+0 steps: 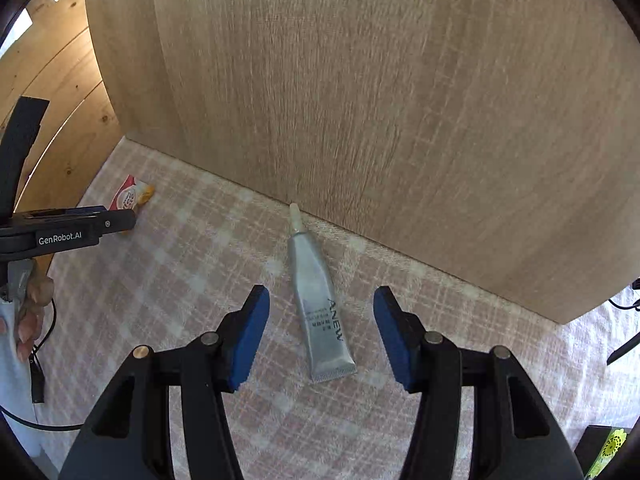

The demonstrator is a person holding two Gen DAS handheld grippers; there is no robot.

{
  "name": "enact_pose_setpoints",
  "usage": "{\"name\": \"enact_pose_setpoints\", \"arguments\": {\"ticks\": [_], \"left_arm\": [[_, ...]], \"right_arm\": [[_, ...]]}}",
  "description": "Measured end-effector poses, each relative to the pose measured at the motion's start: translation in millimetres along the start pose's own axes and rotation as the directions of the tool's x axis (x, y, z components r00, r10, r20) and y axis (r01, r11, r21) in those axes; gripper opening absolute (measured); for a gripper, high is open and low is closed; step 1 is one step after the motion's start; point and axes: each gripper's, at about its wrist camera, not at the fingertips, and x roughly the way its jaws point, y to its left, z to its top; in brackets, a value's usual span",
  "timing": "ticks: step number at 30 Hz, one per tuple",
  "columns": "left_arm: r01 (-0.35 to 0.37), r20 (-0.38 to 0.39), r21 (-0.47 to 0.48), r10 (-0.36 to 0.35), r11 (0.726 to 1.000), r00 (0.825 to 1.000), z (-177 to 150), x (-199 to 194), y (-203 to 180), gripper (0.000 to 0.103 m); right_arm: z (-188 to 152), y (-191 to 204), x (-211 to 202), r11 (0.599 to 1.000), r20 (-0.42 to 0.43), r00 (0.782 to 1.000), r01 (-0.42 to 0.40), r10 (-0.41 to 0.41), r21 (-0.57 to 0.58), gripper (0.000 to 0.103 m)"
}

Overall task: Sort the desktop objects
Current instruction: 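Grasp the Coffee-mate sachet with the left gripper while the right grasps the grey tube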

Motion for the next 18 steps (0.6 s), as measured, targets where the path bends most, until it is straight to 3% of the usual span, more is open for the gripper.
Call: {"name": "enact_pose_setpoints", "arguments": {"ticks": [3, 7, 14, 16, 18], "left_arm": [[0.014, 0.008, 0.004, -0.014, 1.000, 1.000, 2.0, 3.2, -2.2, 0.074], [0.000, 0.030, 0.021, -0.001, 1.000, 1.000, -5.1, 3.2, -7.3, 0.073], [-0.060, 0.069, 0.057, 0.056, 0.997, 0.996, -30.6, -4.2, -13.0, 0.048], [-0.063, 0.071, 0.059, 0.059, 0.996, 0.996, -36.9, -6.3, -12.1, 0.045], [-0.072, 0.074, 0.059, 0.067, 0.996, 0.995, -44.5, -8.5, -12.1, 0.043]], "right_arm": [[6.6, -1.4, 11.3, 1.000, -0.010, 1.000, -0.003, 0.003, 0.017, 0.053], [8.9, -2.6, 22.6, 0.999, -0.029, 0.999, -0.028, 0.029, 0.040, 0.053], [12.2, 4.6, 35.6, 0.998, -0.056, 0.997, -0.046, 0.047, 0.034, 0.052], [14.0, 8.8, 39.7, 0.999, -0.061, 0.998, -0.027, 0.028, 0.023, 0.047], [14.8, 13.2, 40.7, 1.000, -0.062, 0.998, 0.018, -0.018, -0.003, 0.031]]}}
